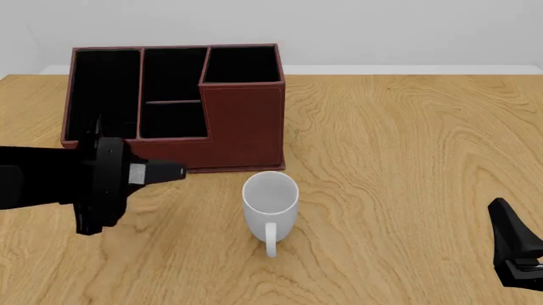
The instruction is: Pick up the book and place it in the front compartment of the caddy.
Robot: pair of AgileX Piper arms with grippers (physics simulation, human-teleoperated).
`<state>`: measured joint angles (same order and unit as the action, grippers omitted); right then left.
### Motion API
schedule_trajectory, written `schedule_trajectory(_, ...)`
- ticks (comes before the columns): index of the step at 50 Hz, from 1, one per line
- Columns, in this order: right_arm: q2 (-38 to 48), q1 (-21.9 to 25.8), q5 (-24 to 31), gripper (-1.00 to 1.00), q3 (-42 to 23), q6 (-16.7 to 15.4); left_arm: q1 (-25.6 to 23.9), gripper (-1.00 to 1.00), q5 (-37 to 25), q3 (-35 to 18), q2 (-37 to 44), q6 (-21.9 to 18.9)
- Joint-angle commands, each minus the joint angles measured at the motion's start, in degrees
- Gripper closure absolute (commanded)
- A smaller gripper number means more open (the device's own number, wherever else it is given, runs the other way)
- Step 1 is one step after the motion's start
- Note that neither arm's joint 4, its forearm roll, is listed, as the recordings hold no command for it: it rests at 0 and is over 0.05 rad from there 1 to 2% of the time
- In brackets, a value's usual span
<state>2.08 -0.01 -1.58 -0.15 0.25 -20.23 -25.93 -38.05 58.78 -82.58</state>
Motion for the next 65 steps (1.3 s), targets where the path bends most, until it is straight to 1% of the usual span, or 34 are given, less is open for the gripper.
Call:
schedule_trajectory(1,0.0,0.0,0.0,-1.0,0.0,0.0,2.0,1.0,2.6,-5.0,1.8,-3.7)
schedule_trajectory(3,0.0,0.0,0.0,-1.0,0.0,0.0,2.5,1.0,2.7,-5.2,2.1,-4.6)
schedule_trajectory(6,0.0,0.0,0.0,-1.0,0.0,0.0,3.5,1.0,3.9,-8.0,3.7,-4.6)
schedule_trajectory(9,0.0,0.0,0.0,-1.0,0.0,0.0,3.8,1.0,4.0,-8.7,4.2,-5.2)
schedule_trajectory(10,0.0,0.0,0.0,-1.0,0.0,0.0,4.0,1.0,3.8,-9.5,4.7,-4.7)
schedule_trajectory(14,0.0,0.0,0.0,-1.0,0.0,0.0,5.3,1.0,5.3,-11.4,6.3,-5.2)
schedule_trajectory(16,0.0,0.0,0.0,-1.0,0.0,0.0,6.1,1.0,5.3,-13.5,7.4,-4.2)
schedule_trajectory(20,0.0,0.0,0.0,-1.0,0.0,0.0,6.9,1.0,6.1,-14.7,8.7,-4.9)
schedule_trajectory(27,0.0,0.0,0.0,-1.0,0.0,0.0,7.0,1.0,6.3,-16.1,9.9,-5.6)
schedule_trajectory(31,0.0,0.0,0.0,-1.0,0.0,0.0,7.1,1.0,6.3,-19.2,11.7,-5.4)
schedule_trajectory(35,0.0,0.0,0.0,-1.0,0.0,0.0,7.2,1.0,6.9,-20.1,12.9,-5.6)
schedule_trajectory(37,0.0,0.0,0.0,-1.0,0.0,0.0,7.1,1.0,7.8,-21.4,14.5,-5.7)
schedule_trajectory(43,0.0,0.0,0.0,-1.0,0.0,0.0,7.0,1.0,8.8,-22.5,16.3,-6.1)
schedule_trajectory(49,0.0,0.0,0.0,-1.0,0.0,0.0,6.9,1.0,9.3,-24.9,18.5,-6.4)
schedule_trajectory(56,0.0,0.0,0.0,-1.0,0.0,0.0,7.2,1.0,11.4,-26.0,21.5,-7.2)
schedule_trajectory(60,0.0,0.0,0.0,-1.0,0.0,0.0,7.4,1.0,11.7,-28.3,23.3,-6.9)
schedule_trajectory(65,0.0,0.0,0.0,-1.0,0.0,0.0,7.4,1.0,12.4,-28.7,24.7,-7.2)
